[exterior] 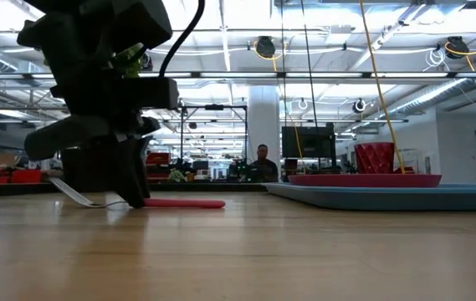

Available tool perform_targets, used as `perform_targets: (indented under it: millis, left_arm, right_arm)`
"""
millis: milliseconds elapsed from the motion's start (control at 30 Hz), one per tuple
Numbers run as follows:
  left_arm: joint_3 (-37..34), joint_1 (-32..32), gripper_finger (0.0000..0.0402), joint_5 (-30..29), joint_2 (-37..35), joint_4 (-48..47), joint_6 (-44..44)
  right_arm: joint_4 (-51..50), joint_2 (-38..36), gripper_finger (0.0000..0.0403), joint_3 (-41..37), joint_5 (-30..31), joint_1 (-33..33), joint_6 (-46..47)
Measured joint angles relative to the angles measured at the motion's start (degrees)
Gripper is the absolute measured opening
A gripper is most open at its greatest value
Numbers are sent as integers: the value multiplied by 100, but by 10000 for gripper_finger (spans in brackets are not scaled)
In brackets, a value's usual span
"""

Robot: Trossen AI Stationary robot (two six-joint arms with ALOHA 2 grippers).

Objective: Pick and place plate/cup/fork/spoon on tray
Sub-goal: Put the pink fork on the blue tray

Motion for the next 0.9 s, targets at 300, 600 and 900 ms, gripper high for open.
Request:
perform_targets:
  millis: [300, 600, 900]
  left_arm:
    - [582, 143, 30, 154, -369, -733, 547]
    - [1178, 194, 5, -282, -1326, -615, 1547]
    - [1180, 448, 9, -162, -1740, -96, 1799]
  right_arm:
    - [507, 584, 194, -2, -11, -4, 1]
    - [805, 999, 194, -2, -9, -142, 333]
    - [776, 1474, 194, -3, -3, -558, 1148]
